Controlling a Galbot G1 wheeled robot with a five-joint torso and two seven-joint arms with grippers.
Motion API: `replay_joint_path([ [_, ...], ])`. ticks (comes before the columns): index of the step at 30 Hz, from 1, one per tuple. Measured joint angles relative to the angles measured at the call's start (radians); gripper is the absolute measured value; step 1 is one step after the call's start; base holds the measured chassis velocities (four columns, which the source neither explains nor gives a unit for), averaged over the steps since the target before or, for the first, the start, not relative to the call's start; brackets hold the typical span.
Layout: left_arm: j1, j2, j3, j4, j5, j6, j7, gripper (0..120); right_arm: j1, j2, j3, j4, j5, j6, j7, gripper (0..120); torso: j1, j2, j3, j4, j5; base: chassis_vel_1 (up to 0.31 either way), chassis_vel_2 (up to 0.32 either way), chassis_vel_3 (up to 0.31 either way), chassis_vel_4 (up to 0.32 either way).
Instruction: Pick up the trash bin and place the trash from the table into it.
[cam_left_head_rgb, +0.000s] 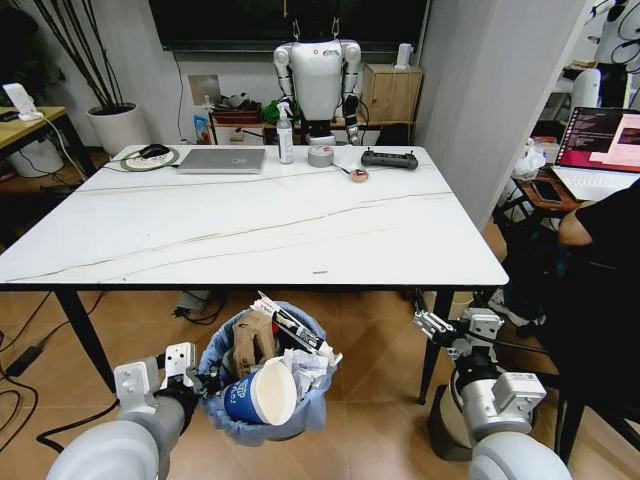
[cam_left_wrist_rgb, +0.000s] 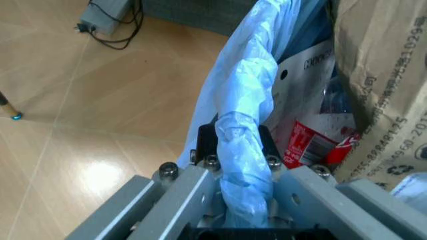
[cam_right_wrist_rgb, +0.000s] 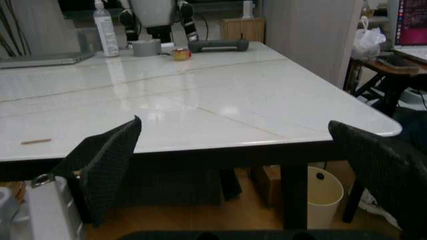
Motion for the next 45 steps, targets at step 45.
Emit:
replay_joint_path([
  [45,-0.013,-0.006,0.025,0.0,0.031,0.0,0.021,0,0.015,0.028,-0.012,-0.05,-0.024,0.012,0.008,100,-0.091,-0.211,-0.12,0.0,0.0002,0.0,0.0,0.0,0.0],
])
